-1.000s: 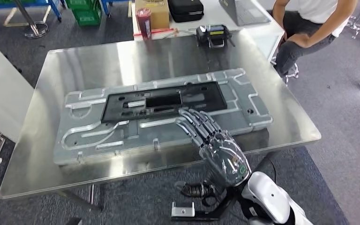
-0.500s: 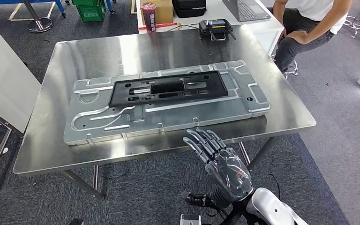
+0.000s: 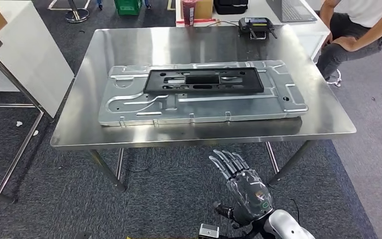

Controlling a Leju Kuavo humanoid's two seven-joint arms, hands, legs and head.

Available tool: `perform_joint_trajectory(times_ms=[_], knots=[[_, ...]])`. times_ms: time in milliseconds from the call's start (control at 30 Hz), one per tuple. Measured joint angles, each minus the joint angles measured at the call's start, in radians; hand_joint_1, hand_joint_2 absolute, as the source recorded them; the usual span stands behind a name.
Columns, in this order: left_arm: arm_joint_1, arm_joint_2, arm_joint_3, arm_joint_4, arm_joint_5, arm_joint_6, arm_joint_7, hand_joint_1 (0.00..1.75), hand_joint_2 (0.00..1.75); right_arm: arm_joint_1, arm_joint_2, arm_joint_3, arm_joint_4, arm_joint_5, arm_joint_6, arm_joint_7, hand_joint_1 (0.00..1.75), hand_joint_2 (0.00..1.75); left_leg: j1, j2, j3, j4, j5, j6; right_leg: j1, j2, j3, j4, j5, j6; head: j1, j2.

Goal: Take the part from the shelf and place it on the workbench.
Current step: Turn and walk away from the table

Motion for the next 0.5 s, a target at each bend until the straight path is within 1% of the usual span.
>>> perform_joint_trajectory(times_ms=[33, 67, 100, 133, 167, 200, 233, 267, 300, 333, 367, 400, 433, 467, 500], knots=[[0.003, -0.006, 0.007, -0.004, -0.007, -0.002, 0.002, 0.0, 0.0, 0.008, 0.002, -0.008, 0.023, 0.0, -0.006, 0.006, 0.0, 1.75, 0.0, -0.008, -0.009, -0.002, 0.008, 0.011, -0.003, 0.003, 0.0, 0.001, 0.0, 0.009, -0.001, 0.0], [0.005, -0.01, 0.014, -0.008, -0.013, -0.005, 0.005, 0.0, 0.0, 0.016, 0.005, -0.015, 0.045, 0.001, -0.013, 0.016, 0.0, 1.75, 0.001, -0.016, -0.017, -0.003, 0.019, 0.022, -0.006, 0.02, -0.004, 0.008, -0.015, 0.017, -0.001, 0.0], [0.007, -0.015, 0.02, -0.012, -0.02, -0.009, 0.008, 0.0, 0.0, 0.024, 0.006, -0.023, 0.068, 0.002, -0.022, 0.029, 0.0, 1.75, 0.001, -0.023, -0.027, -0.006, 0.031, 0.033, -0.008, 0.048, -0.012, 0.032, -0.048, 0.023, -0.001, 0.0], [0.007, -0.021, 0.027, -0.019, -0.027, -0.014, 0.012, 0.0, 0.0, 0.032, 0.008, -0.031, 0.098, 0.004, -0.035, 0.047, 0.0, 1.75, 0.002, -0.031, -0.039, -0.006, 0.044, 0.041, -0.01, 0.081, -0.025, 0.074, -0.098, 0.028, -0.001, 0.0], [0.007, -0.025, 0.034, -0.026, -0.035, -0.02, 0.016, 0.0, 0.0, 0.039, 0.009, -0.039, 0.136, 0.006, -0.052, 0.067, 0.0, 1.75, 0.0, -0.042, -0.053, -0.006, 0.056, 0.046, -0.009, 0.104, -0.04, 0.133, -0.151, 0.029, -0.001, 0.0], [0.007, -0.031, 0.041, -0.033, -0.042, -0.026, 0.02, 0.0, 0.0, 0.045, 0.011, -0.049, 0.18, 0.004, -0.073, 0.083, 0.0, 1.75, -0.003, -0.054, -0.068, -0.005, 0.068, 0.049, -0.008, 0.115, -0.052, 0.194, -0.19, 0.028, -0.001, 0.0], [0.009, -0.036, 0.047, -0.041, -0.048, -0.031, 0.024, 0.0, 0.0, 0.049, 0.015, -0.058, 0.229, -0.003, -0.097, 0.095, 0.0, 1.75, -0.007, -0.068, -0.083, -0.004, 0.08, 0.051, -0.006, 0.119, -0.055, 0.241, -0.208, 0.025, -0.001, 0.0], [0.011, -0.041, 0.055, -0.048, -0.054, -0.035, 0.028, 0.0, 0.0, 0.05, 0.021, -0.067, 0.279, -0.015, -0.121, 0.1, 0.0, 1.75, -0.011, -0.081, -0.098, -0.002, 0.091, 0.052, -0.004, 0.12, -0.044, 0.258, -0.202, 0.02, -0.001, 0.0], [0.014, -0.045, 0.061, -0.055, -0.059, -0.039, 0.031, 0.0, 0.0, 0.051, 0.027, -0.075, 0.326, -0.028, -0.142, 0.099, 0.0, 1.75, -0.016, -0.094, -0.111, -0.001, 0.101, 0.052, 0.0, 0.124, -0.016, 0.238, -0.179, 0.011, -0.001, 0.0], [0.016, -0.05, 0.067, -0.061, -0.062, -0.041, 0.034, 0.0, 0.0, 0.052, 0.033, -0.082, 0.367, -0.038, -0.158, 0.096, 0.0, 1.75, -0.02, -0.106, -0.123, 0.001, 0.111, 0.052, 0.006, 0.134, 0.029, 0.184, -0.151, -0.002, -0.001, 0.0], [0.018, -0.057, 0.071, -0.066, -0.064, -0.043, 0.035, 0.0, 0.0, 0.051, 0.037, -0.089, 0.401, -0.043, -0.168, 0.093, 0.0, 1.75, -0.023, -0.118, -0.133, 0.002, 0.121, 0.051, 0.011, 0.155, 0.081, 0.109, -0.138, -0.022, -0.002, 0.0], [0.018, -0.063, 0.075, -0.071, -0.065, -0.045, 0.037, 0.0, 0.0, 0.051, 0.041, -0.094, 0.429, -0.046, -0.174, 0.091, 0.0, 1.75, -0.024, -0.13, -0.141, 0.002, 0.13, 0.049, 0.015, 0.177, 0.127, 0.037, -0.132, -0.035, -0.004, 0.0], [0.018, -0.068, 0.078, -0.076, -0.065, -0.046, 0.037, 0.0, 0.0, 0.051, 0.043, -0.099, 0.451, -0.048, -0.178, 0.089, 0.0, 1.75, -0.022, -0.141, -0.146, 0.002, 0.14, 0.045, 0.019, 0.194, 0.158, -0.016, -0.131, -0.044, -0.004, 0.0], [0.018, -0.073, 0.081, -0.079, -0.065, -0.046, 0.037, 0.0, 0.0, 0.05, 0.046, -0.103, 0.471, -0.049, -0.18, 0.088, 0.0, 1.75, -0.018, -0.152, -0.149, 0.0, 0.149, 0.04, 0.023, 0.202, 0.173, -0.045, -0.134, -0.048, -0.005, 0.0], [0.02, -0.073, 0.084, -0.083, -0.066, -0.047, 0.038, 0.0, 0.0, 0.05, 0.049, -0.106, 0.487, -0.049, -0.18, 0.091, 0.0, 1.75, -0.014, -0.165, -0.152, -0.005, 0.159, 0.033, 0.026, 0.195, 0.176, -0.055, -0.127, -0.046, -0.004, 0.0]])
